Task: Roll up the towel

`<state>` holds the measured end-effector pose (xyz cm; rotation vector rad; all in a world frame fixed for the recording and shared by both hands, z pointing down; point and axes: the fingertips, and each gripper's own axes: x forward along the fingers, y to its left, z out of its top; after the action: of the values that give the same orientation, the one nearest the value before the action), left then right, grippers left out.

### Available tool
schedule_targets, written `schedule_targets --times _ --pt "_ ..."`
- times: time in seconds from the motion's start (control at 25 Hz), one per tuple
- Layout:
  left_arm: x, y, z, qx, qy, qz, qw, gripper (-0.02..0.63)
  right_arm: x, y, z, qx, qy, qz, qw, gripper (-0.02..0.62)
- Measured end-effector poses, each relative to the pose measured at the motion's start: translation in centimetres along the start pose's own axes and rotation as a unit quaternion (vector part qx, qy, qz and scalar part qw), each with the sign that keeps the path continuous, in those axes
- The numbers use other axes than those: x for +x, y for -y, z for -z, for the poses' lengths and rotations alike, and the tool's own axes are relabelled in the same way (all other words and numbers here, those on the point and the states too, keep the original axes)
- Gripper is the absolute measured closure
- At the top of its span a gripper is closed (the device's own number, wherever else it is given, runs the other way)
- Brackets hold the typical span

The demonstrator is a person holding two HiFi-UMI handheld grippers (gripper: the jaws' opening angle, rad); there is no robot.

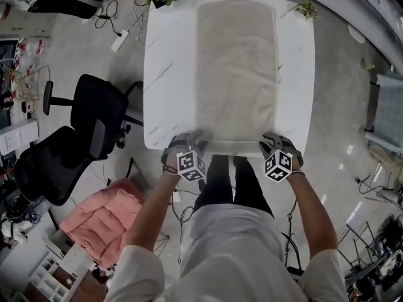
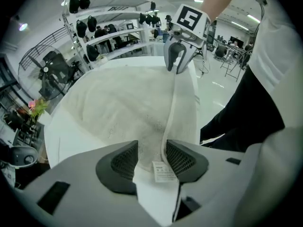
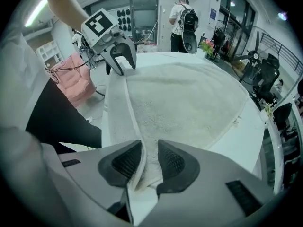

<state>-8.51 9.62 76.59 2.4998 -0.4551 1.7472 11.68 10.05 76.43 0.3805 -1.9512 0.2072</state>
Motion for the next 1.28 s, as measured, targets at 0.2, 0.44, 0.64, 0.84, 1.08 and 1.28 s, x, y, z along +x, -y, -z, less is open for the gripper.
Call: schedule_targets --times 0.2,0.44,0.64,0.84,1.08,1.28 --pt "-0.7 -0.5 0.1 -0.047 0.004 0.007 0.9989 0.374 -0.5 -0.1 -0.3 0.026 0.010 -0.007 1.000 0.462" --pt "-2.9 -0.9 -0.7 -0.111 0.032 0.022 0.9930 0.370 -2.8 1.1 -2.0 0.090 0.053 -0.006 0.995 0.436" --pt "-3.8 -2.0 -0.1 -0.233 0.057 0.036 0.9700 0.367 -3.7 1.8 -2.6 0.120 0.067 0.011 0.990 0.437" --pt "-4.5 -1.0 -0.3 -0.216 0.068 0.040 0.9732 0.370 -4.2 -0.4 -2.6 0.101 0.068 -0.012 0.992 0.440" --pt "-4.6 4.6 -2.2 -0.095 0.088 0.047 0.9905 0.390 -3.4 -5.0 -1.2 0.034 0.044 -0.047 0.997 0.447" --pt "-2.6 6.1 -0.8 -0.043 0.050 0.026 0.9975 0.422 -2.5 -5.5 0.2 0.009 0.025 -0.037 0.999 0.443"
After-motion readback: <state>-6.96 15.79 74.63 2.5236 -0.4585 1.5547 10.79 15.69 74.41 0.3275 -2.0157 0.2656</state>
